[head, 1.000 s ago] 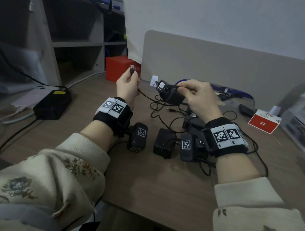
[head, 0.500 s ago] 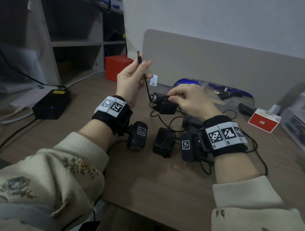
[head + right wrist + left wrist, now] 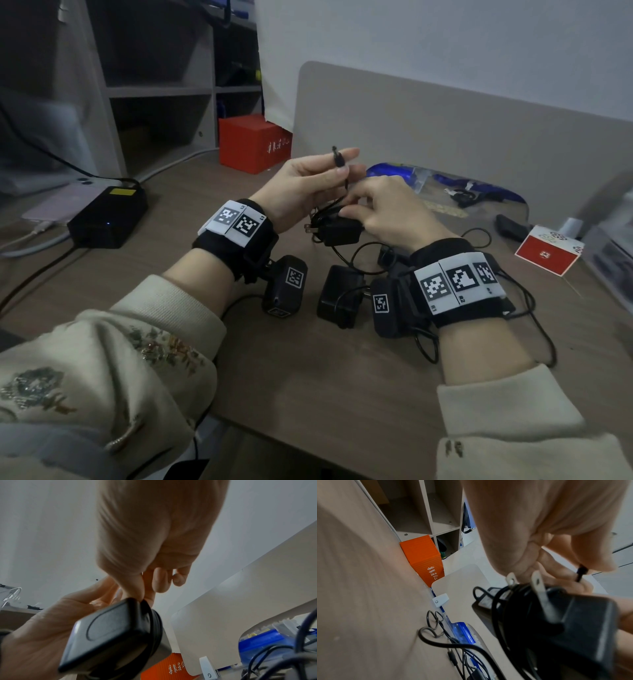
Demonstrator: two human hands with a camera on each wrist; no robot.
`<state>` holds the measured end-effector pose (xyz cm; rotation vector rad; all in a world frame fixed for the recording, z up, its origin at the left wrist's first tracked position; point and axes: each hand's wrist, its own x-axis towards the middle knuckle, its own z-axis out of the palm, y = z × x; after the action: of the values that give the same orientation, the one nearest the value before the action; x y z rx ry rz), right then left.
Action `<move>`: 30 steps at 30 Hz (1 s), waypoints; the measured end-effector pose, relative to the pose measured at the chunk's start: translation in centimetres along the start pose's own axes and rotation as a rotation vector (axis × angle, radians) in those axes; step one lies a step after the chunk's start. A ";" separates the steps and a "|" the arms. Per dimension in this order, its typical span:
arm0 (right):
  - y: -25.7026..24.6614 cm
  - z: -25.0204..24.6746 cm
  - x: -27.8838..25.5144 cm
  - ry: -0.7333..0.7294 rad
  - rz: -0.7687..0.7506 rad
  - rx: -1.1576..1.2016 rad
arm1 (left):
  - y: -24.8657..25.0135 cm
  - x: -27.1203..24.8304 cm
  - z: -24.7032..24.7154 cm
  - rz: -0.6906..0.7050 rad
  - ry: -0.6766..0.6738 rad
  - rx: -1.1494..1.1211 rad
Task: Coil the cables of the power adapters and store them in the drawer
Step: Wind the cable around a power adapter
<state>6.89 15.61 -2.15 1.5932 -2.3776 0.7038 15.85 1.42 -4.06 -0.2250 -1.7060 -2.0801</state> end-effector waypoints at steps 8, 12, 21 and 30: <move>0.0 0.2 -0.1 0.009 0.051 0.122 | -0.1 -0.2 0.4 0.005 -0.033 0.020; 0.4 0.4 0.0 0.001 0.071 0.159 | -0.4 0.0 0.5 0.004 -0.023 0.076; 0.6 1.2 0.4 0.013 0.107 0.162 | -0.1 0.1 0.8 0.088 0.027 0.279; 0.6 1.3 0.3 0.035 0.103 0.226 | -0.5 0.2 0.6 0.062 0.056 0.329</move>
<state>6.34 14.96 -3.31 1.5324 -2.4422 1.0457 15.42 2.03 -4.30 -0.1132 -1.9464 -1.7131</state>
